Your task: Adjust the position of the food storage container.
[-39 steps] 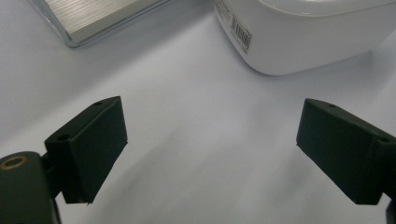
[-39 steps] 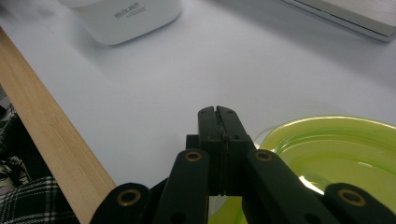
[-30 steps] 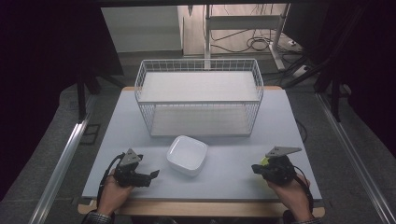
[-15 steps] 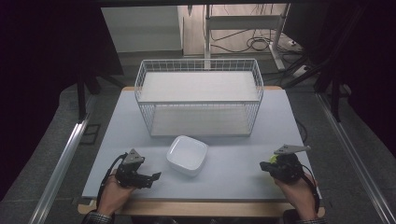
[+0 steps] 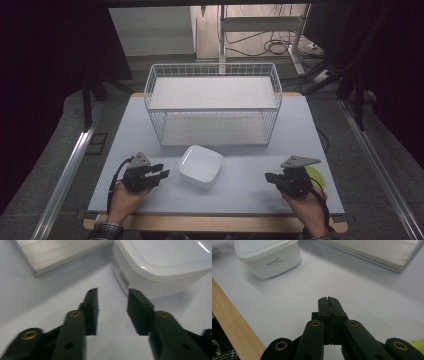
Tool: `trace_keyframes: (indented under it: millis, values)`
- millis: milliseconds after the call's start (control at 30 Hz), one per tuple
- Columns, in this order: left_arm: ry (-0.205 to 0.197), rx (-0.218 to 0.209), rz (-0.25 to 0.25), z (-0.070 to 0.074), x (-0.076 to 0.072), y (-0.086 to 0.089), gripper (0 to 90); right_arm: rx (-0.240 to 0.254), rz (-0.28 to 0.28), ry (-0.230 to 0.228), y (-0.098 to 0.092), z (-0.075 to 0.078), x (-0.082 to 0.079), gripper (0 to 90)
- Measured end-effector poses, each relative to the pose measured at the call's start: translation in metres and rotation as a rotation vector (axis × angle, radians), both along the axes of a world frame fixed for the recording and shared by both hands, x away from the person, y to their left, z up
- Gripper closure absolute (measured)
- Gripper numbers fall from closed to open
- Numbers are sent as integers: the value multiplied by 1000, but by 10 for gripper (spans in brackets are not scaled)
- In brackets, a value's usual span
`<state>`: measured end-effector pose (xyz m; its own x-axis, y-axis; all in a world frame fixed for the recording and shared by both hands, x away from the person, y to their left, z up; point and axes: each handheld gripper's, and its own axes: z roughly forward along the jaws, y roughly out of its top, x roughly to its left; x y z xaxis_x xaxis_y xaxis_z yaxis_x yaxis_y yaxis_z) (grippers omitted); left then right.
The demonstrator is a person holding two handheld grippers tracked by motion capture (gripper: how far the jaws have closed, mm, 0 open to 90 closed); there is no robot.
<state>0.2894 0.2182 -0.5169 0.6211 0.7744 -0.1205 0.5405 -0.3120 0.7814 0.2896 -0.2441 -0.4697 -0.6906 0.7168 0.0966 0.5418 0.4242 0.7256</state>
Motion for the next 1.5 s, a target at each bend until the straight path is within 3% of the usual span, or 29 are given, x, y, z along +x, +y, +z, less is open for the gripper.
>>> trace_keyframes:
  millis: [67,200,400,500,733,967,1500]
  values:
    - [-1,-3,-5,0,4,-1,769,1,5,2,3,-1,0,898]
    - [6,3,-35,-1,19,-11,862,-11,39,2,20,-5,2,898]
    - [20,11,-52,-4,35,-22,878,9,52,-2,31,-4,9,897]
    - [32,35,-74,-6,43,-31,878,22,72,-4,41,-3,14,897]
    - [33,42,-97,-5,39,-39,877,22,106,6,61,-8,23,897]
    - [43,41,-140,-4,28,-51,873,18,132,57,82,-21,35,895]
    - [52,49,-199,-4,14,-73,874,15,108,79,80,-32,43,896]
